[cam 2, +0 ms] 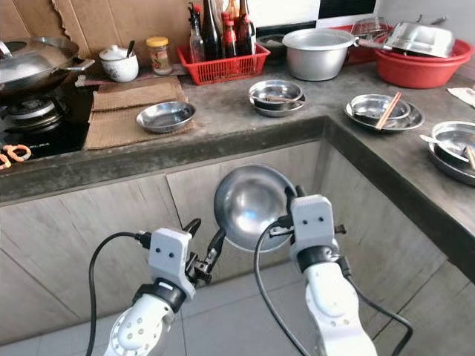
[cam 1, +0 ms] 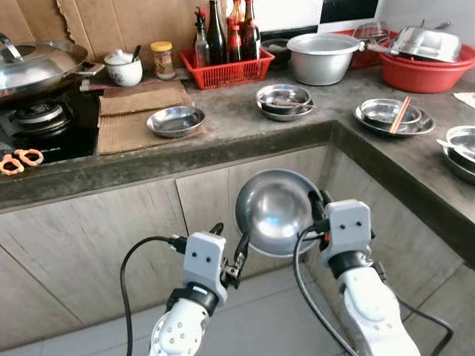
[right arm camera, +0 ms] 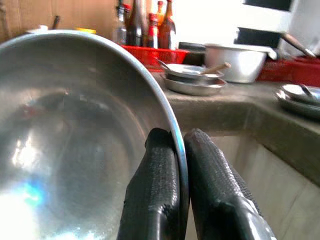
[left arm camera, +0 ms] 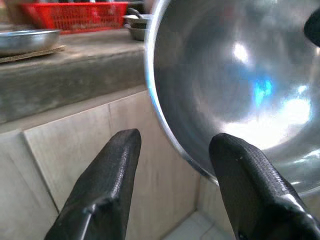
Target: Kitchen organization
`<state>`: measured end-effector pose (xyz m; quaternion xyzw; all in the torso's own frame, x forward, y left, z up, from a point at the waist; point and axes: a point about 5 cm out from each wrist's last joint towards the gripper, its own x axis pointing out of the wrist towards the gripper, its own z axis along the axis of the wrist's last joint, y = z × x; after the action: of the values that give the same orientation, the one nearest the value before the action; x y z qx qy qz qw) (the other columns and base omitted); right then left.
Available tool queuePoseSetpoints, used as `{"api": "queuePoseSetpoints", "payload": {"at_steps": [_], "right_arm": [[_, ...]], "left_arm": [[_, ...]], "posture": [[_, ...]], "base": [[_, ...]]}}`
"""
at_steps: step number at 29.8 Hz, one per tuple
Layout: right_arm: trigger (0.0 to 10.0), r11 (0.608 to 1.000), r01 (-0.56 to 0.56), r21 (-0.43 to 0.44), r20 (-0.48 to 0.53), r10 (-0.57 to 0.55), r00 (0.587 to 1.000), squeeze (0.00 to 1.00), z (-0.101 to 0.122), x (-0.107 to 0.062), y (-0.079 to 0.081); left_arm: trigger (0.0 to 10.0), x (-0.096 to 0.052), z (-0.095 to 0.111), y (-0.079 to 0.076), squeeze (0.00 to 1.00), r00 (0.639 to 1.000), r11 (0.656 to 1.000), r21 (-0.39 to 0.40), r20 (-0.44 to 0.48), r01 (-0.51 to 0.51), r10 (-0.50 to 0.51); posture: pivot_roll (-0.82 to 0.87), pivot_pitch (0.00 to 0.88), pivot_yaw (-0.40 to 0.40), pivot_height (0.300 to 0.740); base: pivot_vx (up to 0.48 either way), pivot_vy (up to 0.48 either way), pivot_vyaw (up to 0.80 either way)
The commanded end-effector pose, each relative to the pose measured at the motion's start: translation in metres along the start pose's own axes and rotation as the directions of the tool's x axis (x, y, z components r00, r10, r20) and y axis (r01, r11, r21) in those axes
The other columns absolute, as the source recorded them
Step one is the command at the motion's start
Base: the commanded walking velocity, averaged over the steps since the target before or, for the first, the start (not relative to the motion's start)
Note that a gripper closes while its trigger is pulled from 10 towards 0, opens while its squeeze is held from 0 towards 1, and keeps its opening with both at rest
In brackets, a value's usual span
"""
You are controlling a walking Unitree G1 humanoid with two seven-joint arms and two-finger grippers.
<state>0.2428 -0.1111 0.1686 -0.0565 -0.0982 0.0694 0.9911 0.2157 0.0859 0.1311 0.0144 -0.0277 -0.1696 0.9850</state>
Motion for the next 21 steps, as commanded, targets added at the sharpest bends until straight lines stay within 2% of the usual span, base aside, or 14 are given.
{"api": "queuePoseSetpoints", "payload": {"at_steps": [1,21], "right_arm": [[0.0,0.999,0.04,-0.019,0.007,-0.04,0.999,0.0,0.0021,-0.0021,-0.0099],[0.0,0.998,0.06,-0.008,-0.014,-0.06,0.998,0.0,-0.0007,-0.0045,-0.0086]], "left_arm": [[10.0,0.002,0.0026,-0.0058,0.0,1.0,1.0,-0.009,0.01,0.023,-0.023],[10.0,0.0023,0.0021,-0.0049,0.0,1.0,1.0,-0.007,0.005,0.03,-0.03]], "posture": [[0.06,0.06,0.012,0.74],[0.06,0.067,0.018,0.74]], "base": [[0.0,0.292,-0.78],[0.0,0.293,-0.79]]}}
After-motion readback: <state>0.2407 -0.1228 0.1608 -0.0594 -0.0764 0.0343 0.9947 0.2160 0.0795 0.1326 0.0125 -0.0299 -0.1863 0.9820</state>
